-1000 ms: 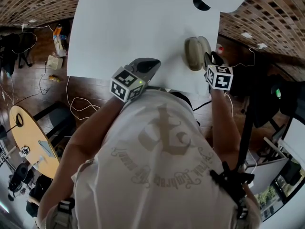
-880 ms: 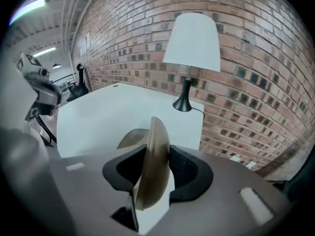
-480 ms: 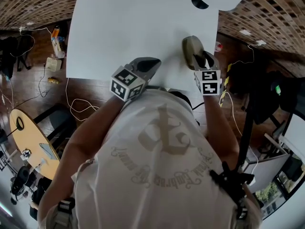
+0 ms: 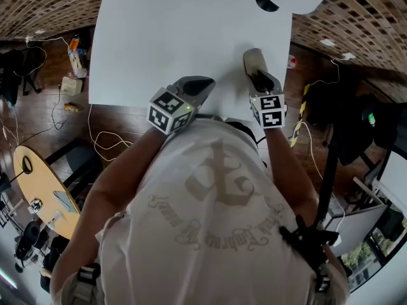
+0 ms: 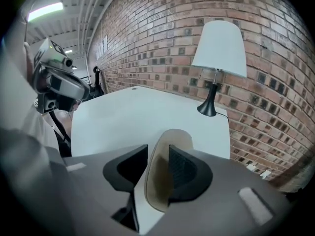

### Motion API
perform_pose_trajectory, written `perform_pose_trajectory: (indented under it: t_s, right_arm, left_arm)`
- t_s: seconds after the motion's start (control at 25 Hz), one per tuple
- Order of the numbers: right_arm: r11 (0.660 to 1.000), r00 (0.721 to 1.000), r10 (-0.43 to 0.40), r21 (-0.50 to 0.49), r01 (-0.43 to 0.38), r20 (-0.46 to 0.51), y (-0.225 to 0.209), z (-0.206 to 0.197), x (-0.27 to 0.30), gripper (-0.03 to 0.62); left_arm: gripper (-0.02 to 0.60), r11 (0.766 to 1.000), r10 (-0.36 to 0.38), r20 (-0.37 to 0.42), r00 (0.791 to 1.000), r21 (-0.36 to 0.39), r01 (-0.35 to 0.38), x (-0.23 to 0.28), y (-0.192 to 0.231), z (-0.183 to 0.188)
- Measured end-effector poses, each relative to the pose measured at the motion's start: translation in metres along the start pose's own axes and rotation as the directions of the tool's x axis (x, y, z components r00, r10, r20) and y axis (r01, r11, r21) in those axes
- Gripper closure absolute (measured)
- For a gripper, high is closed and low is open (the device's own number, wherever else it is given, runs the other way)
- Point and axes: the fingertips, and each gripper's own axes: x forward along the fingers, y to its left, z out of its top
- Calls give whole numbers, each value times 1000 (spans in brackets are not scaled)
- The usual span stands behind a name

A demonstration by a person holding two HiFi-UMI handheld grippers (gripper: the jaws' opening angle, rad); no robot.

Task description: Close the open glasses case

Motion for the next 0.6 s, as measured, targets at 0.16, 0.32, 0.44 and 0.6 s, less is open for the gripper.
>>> perform_pose_trajectory:
  t_s: [0.16,0.32,0.44,0.6]
  right_arm:
    - [999,999,-39,-10,39,0,-6,-2,2,524]
    - [998,998,-58,-20,58,0,-11,-1,3,579]
    - [997,998,-66,-37,66,-8,-9,-2,4,579]
    - [997,997,-78,-29,78,-10,-9,-3,5,580]
  left_arm:
    - [574,1000,2,-1,1000,-1,-2,0,1,-1]
    - [575,1000,0,-5,1000,1,0,0,1,-1]
    - [575,1000,-4,-9,1000,4,4,0,0,-1]
    - [574,1000,-9,-9,1000,9,9,3,-2,-1]
